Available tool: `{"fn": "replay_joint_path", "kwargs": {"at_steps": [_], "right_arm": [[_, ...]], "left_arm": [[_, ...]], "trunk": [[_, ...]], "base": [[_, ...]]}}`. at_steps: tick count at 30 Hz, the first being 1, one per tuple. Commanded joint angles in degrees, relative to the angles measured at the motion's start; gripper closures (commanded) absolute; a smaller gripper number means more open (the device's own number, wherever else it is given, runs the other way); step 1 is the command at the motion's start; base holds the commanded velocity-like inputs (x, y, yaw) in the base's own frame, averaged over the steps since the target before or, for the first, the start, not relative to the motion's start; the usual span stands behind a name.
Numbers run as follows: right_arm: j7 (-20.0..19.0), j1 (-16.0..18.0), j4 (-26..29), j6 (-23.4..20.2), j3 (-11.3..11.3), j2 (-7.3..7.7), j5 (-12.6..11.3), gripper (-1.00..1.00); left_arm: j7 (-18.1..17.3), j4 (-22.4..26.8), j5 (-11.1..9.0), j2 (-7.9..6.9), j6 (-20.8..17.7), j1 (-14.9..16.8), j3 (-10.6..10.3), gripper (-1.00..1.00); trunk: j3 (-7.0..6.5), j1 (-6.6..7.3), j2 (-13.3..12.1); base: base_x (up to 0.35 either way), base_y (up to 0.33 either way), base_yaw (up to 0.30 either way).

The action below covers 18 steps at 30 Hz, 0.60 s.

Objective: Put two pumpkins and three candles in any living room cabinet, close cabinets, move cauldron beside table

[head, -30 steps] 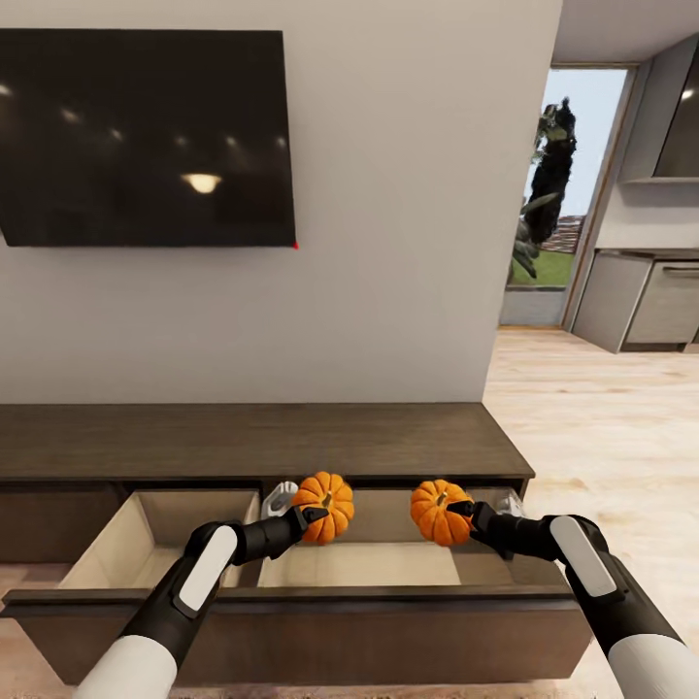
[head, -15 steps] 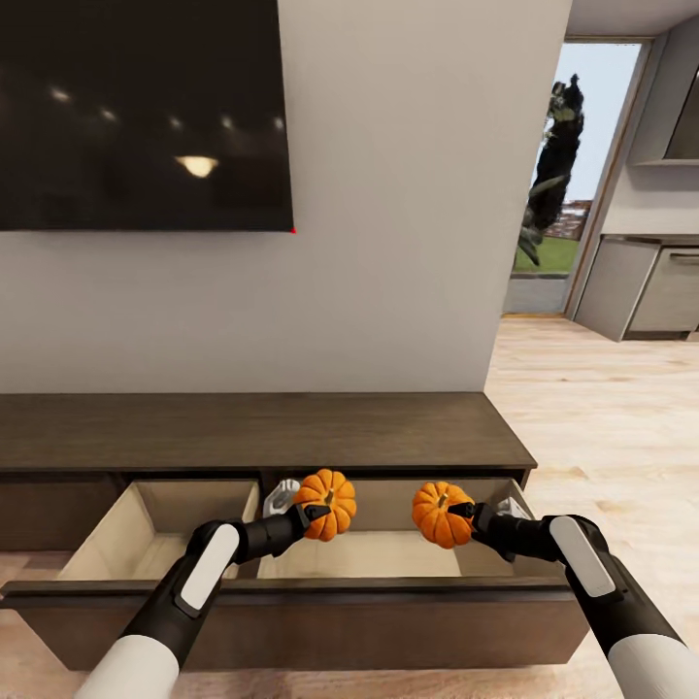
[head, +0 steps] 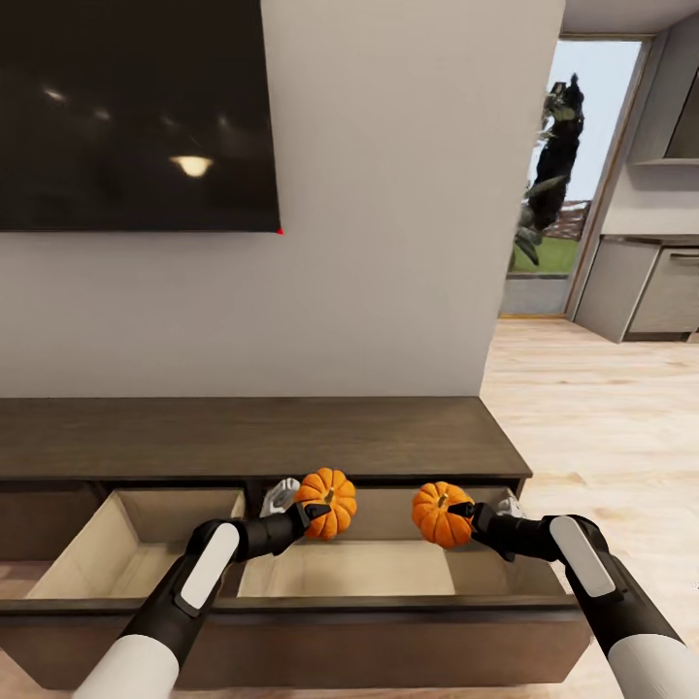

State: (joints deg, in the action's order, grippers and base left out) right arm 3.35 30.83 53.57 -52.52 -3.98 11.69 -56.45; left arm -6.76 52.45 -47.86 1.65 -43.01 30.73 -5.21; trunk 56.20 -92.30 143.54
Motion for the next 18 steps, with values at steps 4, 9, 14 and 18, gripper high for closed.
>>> {"fn": "replay_joint_path", "kwargs": {"at_steps": [4, 9, 14, 18], "right_arm": [[0.5, 0.0, 0.0, -0.2, -0.1, 0.0, -0.4, 1.0], [0.6, 0.1, 0.1, -0.2, -0.1, 0.0, 0.9, 1.0], [0.6, 0.7, 0.0, -0.2, -0.1, 0.0, 3.4, 1.0], [2.5, 1.7, -1.0, -0.1, 0.6, -0.15, 4.0, 1.0]], "left_arm": [[0.4, 0.0, 0.3, 0.02, -0.2, 0.0, 0.1, 1.0], [9.6, 0.9, 0.2, 1.54, -0.1, 0.0, 0.1, 1.0], [18.6, 3.5, 0.1, 3.12, 0.0, 0.0, -1.5, 1.0], [20.1, 3.8, 0.1, 3.47, 0.1, -0.1, -2.7, 1.0]], "trunk": [[0.06, 0.01, 0.0], [0.06, 0.01, 0.0], [0.06, 0.01, 0.0], [0.06, 0.01, 0.0]], "base": [[0.005, -0.141, 0.0], [0.001, -0.021, 0.0], [0.0, -0.002, 0.0], [0.0, 0.0, 0.0]]}}
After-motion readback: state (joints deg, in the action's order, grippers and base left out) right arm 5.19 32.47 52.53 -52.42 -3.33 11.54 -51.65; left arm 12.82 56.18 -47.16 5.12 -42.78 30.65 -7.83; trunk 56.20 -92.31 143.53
